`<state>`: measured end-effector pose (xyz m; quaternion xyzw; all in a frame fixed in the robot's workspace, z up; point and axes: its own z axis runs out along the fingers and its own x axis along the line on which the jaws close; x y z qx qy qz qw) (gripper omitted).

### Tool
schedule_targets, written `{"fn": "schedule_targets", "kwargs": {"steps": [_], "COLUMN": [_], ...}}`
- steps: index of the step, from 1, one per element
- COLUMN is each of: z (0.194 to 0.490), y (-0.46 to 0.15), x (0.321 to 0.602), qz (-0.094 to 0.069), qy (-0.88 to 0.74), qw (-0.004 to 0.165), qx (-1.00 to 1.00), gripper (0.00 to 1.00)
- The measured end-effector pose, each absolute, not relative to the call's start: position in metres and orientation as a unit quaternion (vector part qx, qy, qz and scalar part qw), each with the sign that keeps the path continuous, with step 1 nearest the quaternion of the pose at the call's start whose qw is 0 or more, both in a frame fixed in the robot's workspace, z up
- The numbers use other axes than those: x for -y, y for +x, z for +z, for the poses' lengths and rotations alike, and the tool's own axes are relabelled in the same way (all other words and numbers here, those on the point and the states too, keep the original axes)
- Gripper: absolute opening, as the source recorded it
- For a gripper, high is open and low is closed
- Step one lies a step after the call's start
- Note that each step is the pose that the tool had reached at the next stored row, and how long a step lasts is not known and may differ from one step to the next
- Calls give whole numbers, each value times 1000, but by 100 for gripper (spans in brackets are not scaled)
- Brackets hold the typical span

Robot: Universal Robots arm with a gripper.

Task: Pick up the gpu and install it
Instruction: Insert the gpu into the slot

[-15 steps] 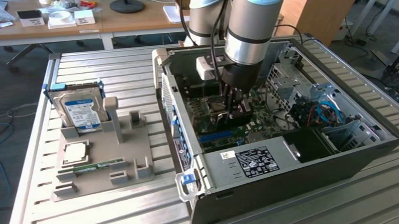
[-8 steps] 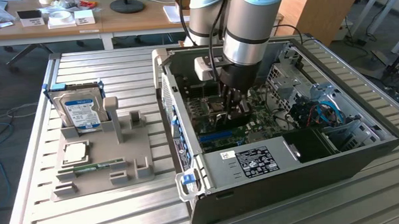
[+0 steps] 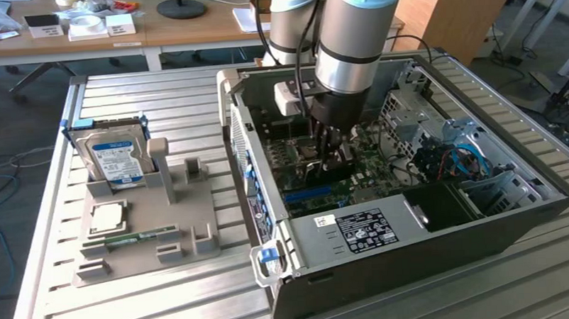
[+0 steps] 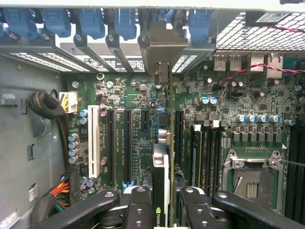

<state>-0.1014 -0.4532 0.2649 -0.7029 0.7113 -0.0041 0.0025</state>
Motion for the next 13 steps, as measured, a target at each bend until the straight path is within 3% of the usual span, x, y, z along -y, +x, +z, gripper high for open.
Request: {"fn": "schedule_targets", "kwargs": {"steps": [13], "z": [263], "y": [-105], "x": [453], "qz": [-4], "qy": [-703], "qw": [3], "qx": [-711], "gripper": [27]}}
